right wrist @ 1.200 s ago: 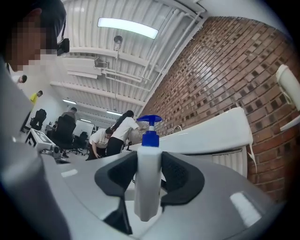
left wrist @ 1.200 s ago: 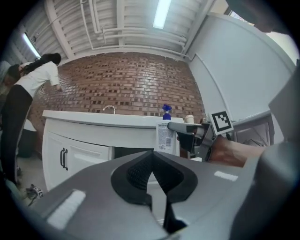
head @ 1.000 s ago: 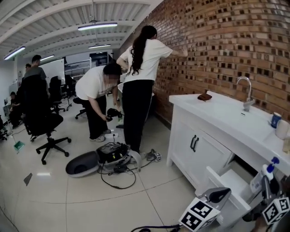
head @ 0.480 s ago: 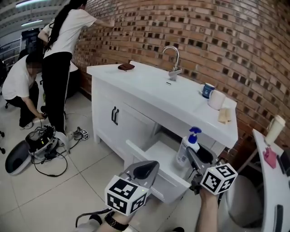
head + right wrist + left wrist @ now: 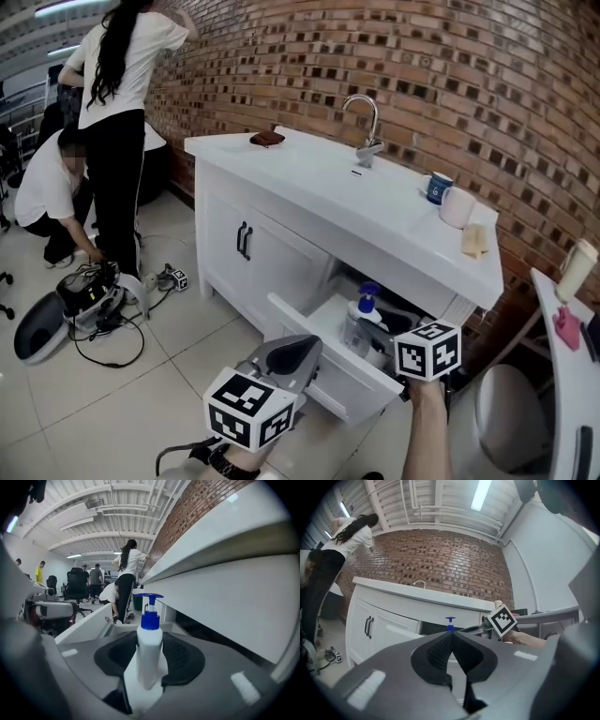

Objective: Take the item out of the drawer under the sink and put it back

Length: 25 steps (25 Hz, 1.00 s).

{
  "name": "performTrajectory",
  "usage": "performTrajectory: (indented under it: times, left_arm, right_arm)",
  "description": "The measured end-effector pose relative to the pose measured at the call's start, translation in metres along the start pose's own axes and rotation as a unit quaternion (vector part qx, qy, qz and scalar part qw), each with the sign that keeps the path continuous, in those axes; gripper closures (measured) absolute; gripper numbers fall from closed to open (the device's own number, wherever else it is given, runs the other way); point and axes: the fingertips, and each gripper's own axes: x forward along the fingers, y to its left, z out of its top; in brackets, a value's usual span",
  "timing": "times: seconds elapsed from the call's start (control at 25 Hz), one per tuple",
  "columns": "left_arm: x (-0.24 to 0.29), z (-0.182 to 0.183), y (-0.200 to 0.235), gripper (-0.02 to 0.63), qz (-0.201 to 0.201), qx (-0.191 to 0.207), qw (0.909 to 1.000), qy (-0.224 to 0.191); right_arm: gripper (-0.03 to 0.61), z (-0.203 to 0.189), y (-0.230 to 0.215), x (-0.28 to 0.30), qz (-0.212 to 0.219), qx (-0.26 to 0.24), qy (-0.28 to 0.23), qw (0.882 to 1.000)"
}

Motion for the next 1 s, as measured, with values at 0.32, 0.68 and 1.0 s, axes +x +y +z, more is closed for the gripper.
performTrajectory:
  times: [0.32,0.68,1.0]
  left_arm:
    - [0.005,0.002,-0.014,0.594,-0.018,-0.006,0.9997,-0.013]
    - [0.026,-0.005,-0.039,0.594,-0.041,-0.014,0.9989,-0.015]
    - [0.034,-0.008,-0.054,0.594,-0.052,-0.007,0.9984,-0.023]
  right_arm:
    - [0.399,0.025,-0.007,-0.069,0.031,0.124,-0.189,0.974]
    - [0.577,0.045,-0.017,-0.165,-0.131,0.098,-0.353,0.921]
    - [0.577,0.05,-0.011,-0.169,-0.143,0.099,-0.358,0.918]
